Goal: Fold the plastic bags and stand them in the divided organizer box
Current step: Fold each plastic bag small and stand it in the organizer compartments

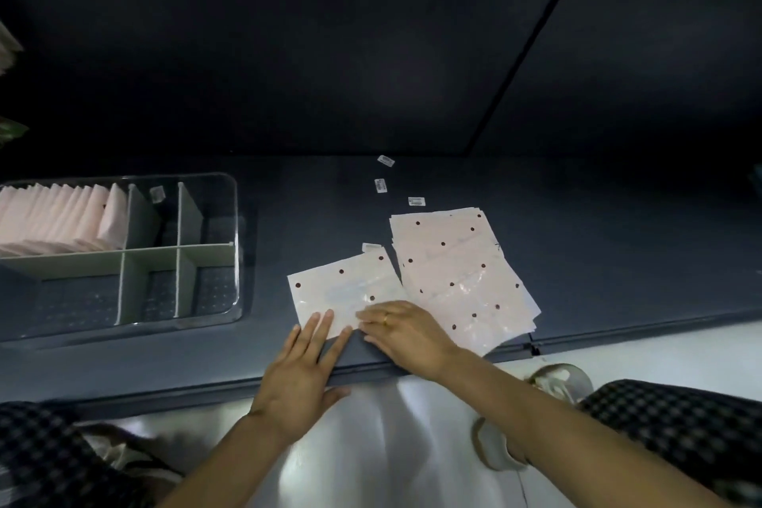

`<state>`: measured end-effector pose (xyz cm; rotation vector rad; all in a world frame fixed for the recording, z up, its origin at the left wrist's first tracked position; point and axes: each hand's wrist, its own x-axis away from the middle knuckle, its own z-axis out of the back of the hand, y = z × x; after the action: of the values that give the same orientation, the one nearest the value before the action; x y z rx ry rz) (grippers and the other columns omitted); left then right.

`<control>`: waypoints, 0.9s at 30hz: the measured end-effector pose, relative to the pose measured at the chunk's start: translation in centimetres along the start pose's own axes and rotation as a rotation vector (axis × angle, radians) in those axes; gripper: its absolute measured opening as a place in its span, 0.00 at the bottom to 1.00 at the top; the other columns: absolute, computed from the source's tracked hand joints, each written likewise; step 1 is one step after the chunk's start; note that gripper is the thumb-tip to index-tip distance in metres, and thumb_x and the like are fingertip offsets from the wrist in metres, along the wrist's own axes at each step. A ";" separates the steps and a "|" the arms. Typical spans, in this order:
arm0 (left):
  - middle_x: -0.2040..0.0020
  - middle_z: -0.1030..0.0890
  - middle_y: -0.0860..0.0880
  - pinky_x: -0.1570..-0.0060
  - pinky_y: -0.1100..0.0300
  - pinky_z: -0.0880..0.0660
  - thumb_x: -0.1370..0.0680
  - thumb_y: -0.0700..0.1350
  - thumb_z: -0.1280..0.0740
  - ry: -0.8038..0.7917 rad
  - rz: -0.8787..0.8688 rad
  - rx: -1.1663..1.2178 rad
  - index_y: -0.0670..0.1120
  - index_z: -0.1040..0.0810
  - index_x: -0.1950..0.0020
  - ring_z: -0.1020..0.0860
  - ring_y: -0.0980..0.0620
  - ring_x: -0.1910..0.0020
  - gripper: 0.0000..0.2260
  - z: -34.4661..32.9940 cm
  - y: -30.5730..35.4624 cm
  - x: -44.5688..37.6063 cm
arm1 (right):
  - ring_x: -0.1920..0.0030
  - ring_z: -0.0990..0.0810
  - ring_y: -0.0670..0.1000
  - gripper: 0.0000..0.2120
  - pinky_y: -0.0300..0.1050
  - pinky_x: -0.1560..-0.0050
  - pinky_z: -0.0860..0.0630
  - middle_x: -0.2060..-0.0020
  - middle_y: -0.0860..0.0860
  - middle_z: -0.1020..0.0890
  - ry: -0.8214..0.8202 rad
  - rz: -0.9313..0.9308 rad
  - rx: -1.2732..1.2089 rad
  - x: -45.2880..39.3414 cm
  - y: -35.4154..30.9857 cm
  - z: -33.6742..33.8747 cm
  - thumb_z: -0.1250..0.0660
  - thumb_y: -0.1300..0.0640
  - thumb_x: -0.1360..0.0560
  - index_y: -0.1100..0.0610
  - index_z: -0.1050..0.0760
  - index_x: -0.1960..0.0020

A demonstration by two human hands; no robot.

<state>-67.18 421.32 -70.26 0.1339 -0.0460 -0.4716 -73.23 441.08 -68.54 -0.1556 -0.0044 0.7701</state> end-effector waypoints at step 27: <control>0.46 0.20 0.53 0.50 0.65 0.35 0.27 0.48 0.28 0.070 0.329 0.549 0.49 0.21 0.45 0.26 0.51 0.43 0.12 0.9 -3.7 -2.4 | 0.54 0.24 0.51 0.05 0.45 0.51 0.30 0.58 0.47 0.21 -0.170 -0.276 -0.481 -2.1 2.9 1.8 0.39 0.60 0.23 0.56 0.25 0.51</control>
<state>-71.05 419.09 -69.95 0.6708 -0.1259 -0.1148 -76.83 441.95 -67.11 -0.5344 -0.3674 0.4931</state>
